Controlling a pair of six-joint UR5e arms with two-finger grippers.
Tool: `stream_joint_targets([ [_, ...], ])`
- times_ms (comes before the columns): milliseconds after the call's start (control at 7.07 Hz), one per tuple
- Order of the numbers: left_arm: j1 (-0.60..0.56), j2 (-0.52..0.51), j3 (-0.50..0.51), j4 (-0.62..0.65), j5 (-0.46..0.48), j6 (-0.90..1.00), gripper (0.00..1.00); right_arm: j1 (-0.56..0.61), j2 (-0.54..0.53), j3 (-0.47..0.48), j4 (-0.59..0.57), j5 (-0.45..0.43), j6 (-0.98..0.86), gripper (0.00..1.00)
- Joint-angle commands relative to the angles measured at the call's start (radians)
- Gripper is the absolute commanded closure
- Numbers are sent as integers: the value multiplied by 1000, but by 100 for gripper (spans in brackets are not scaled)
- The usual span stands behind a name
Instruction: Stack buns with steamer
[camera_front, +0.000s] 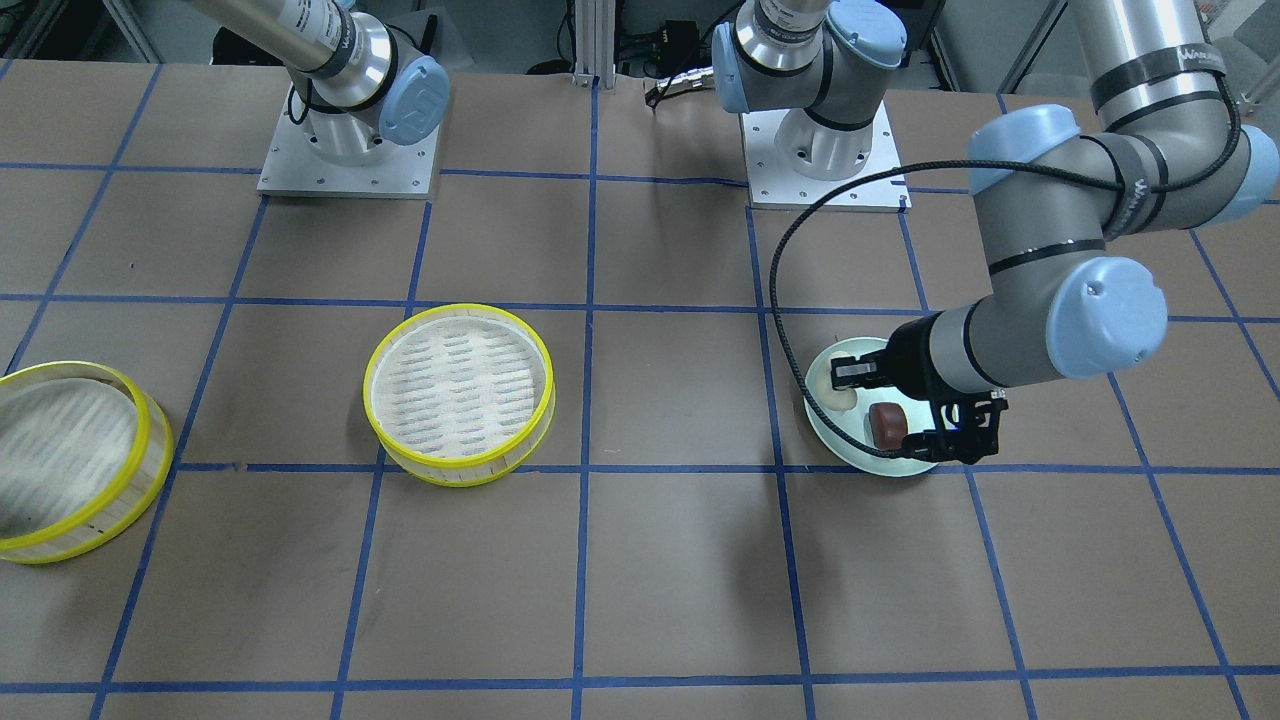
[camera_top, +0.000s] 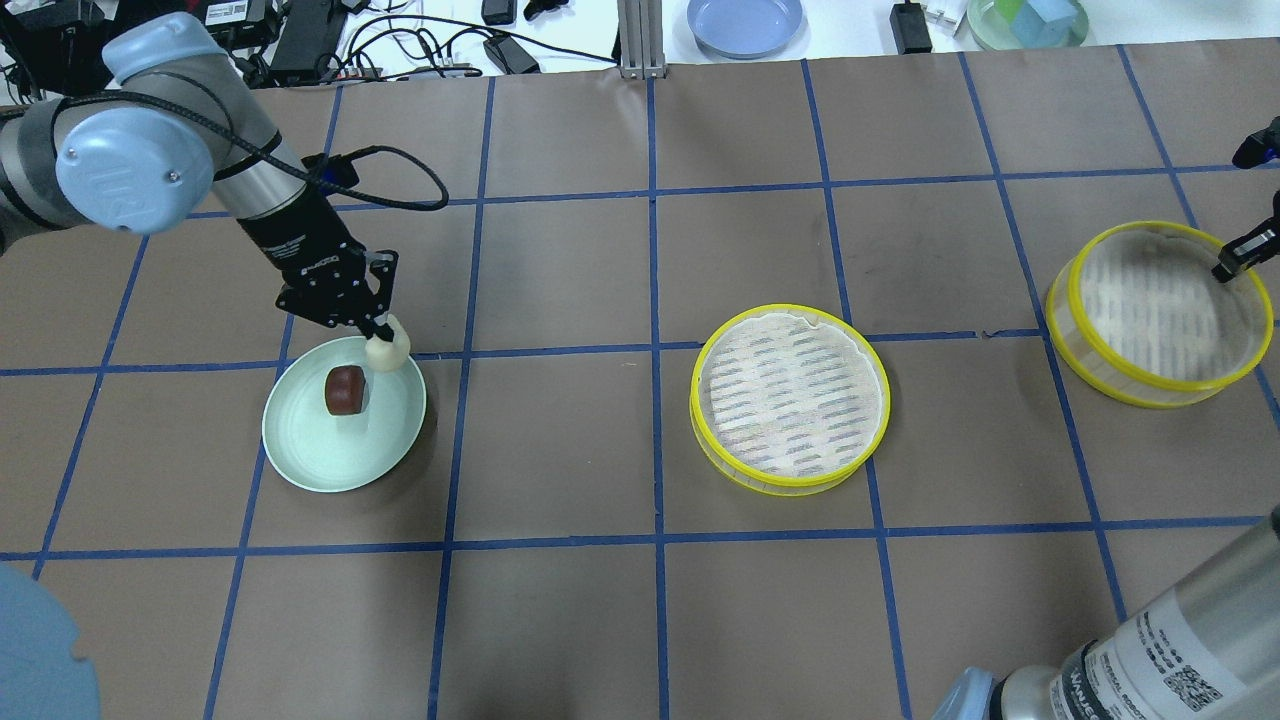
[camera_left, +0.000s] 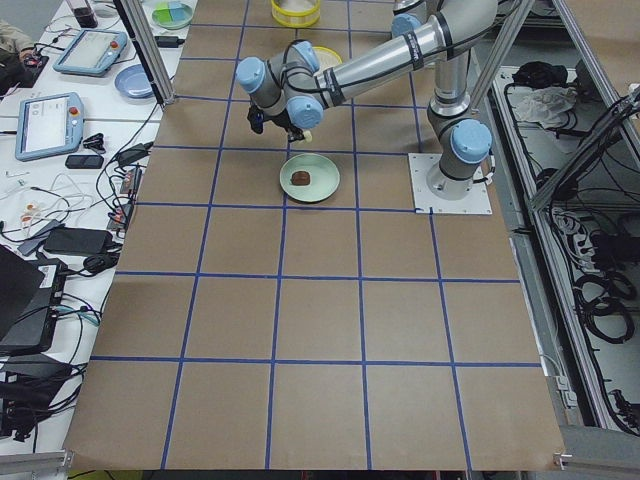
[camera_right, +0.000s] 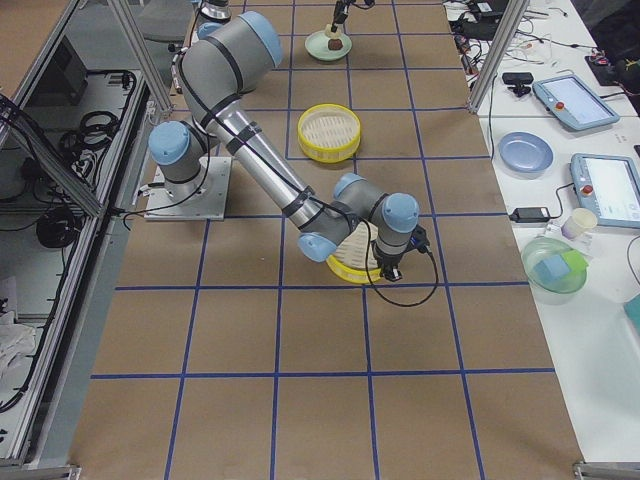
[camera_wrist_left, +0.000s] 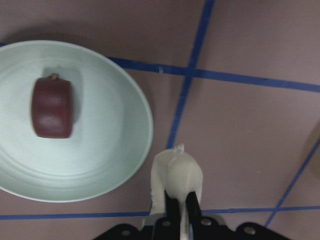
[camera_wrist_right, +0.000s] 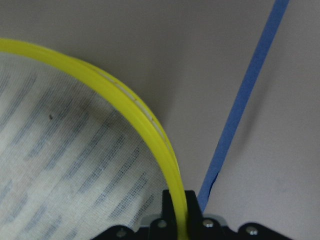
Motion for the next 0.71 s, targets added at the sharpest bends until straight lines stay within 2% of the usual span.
stream_joint_targets([
  [0,-145,21,34,80,-122,-220,100,5,-71,6,96,1,40,100],
  [142,-215,8,25,137,-197,-332,100,10,-114,6,172,3,107,100],
  [425,-341,-34,-15,311,-327,-486,100,68,-215,35,245,-8,189,100],
  [566,-375,-55,-53,414,-355,-534,100,109,-287,77,259,-55,270,100],
])
